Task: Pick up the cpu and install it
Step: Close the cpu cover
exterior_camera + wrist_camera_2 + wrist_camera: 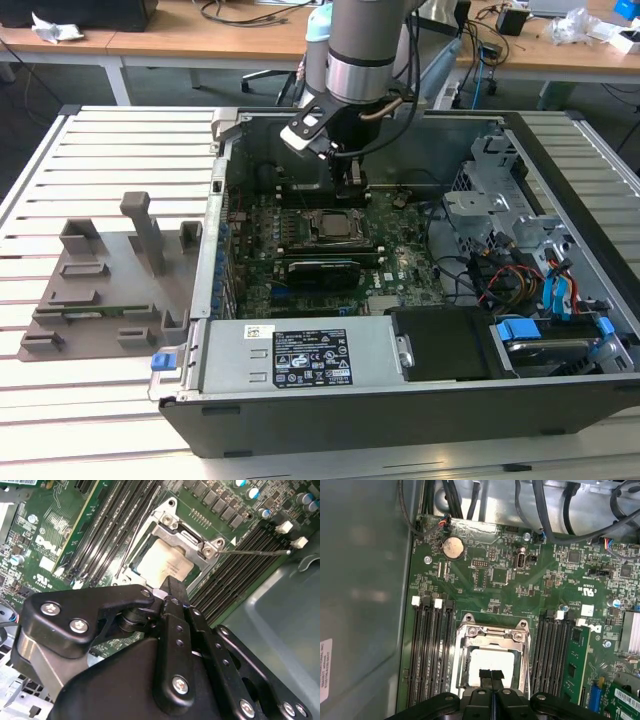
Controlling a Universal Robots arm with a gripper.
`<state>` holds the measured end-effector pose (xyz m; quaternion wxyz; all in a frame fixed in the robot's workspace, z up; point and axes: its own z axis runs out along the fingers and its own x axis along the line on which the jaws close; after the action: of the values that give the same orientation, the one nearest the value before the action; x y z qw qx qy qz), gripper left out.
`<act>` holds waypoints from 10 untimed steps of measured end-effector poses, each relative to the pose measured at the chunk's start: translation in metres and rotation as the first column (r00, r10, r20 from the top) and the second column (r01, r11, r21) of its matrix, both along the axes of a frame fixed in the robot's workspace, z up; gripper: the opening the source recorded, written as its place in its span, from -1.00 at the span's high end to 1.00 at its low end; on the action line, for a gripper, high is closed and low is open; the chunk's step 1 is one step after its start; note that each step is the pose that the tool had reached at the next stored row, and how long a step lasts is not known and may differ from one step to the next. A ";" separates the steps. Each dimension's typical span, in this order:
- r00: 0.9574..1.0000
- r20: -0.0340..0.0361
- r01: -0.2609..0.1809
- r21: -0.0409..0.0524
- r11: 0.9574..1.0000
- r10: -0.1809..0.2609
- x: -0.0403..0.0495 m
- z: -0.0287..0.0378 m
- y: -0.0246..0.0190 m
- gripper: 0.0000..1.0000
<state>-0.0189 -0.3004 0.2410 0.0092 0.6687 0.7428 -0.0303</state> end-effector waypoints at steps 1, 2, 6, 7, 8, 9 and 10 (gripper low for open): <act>1.000 0.000 0.000 0.000 1.000 0.000 -0.0009 -0.0001 0.0000 0.79; 1.000 0.000 0.000 0.000 1.000 0.000 -0.0018 -0.0003 0.0000 0.79; 1.000 0.000 0.000 0.000 1.000 0.000 -0.0066 -0.0008 0.0000 0.79; 1.000 0.000 0.000 0.000 1.000 0.000 -0.0076 -0.0008 0.0000 0.79; 1.000 0.000 0.000 0.000 1.000 0.000 -0.0089 -0.0010 0.0000 0.79; 1.000 0.000 0.000 0.000 1.000 0.000 -0.0098 -0.0010 0.0000 0.79; 1.000 0.000 0.000 0.000 1.000 0.000 -0.0108 -0.0011 0.0000 0.79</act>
<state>-0.0297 -0.3003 0.2399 0.0092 0.6687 0.7429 -0.0303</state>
